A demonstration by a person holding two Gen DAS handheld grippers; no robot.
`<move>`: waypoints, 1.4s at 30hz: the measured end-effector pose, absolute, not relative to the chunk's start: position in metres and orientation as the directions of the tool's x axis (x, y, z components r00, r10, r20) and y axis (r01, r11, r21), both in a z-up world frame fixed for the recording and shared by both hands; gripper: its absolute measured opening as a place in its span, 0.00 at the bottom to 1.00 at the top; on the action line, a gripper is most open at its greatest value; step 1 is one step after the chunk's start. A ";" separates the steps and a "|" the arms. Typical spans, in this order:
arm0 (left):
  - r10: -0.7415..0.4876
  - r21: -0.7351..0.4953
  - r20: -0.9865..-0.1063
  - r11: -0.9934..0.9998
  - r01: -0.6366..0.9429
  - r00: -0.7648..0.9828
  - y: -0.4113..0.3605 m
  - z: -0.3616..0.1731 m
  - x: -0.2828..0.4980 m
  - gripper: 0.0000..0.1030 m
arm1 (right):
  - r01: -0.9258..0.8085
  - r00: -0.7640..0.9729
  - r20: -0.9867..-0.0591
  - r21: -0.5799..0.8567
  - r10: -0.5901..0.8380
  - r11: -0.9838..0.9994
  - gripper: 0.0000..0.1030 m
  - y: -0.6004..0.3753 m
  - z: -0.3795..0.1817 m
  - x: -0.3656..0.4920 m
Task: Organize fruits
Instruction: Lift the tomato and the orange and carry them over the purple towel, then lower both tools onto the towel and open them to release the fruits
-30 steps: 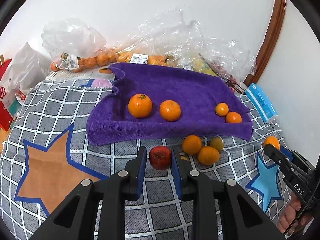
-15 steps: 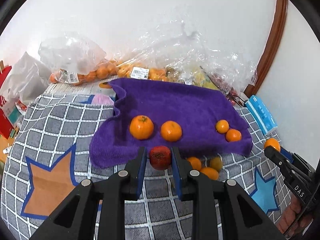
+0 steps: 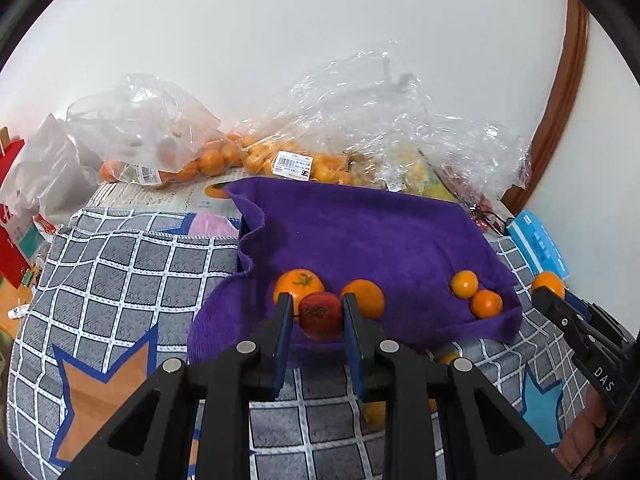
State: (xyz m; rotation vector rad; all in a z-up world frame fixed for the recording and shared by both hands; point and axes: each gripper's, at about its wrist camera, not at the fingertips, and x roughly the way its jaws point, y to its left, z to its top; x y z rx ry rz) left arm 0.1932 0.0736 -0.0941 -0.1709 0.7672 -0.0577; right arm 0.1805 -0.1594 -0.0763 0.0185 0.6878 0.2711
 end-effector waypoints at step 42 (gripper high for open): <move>-0.134 -0.196 -0.719 0.981 -0.014 0.682 0.078 -0.122 0.235 0.23 | -0.219 0.682 -0.697 0.093 0.221 0.971 0.31 -0.156 -0.123 0.230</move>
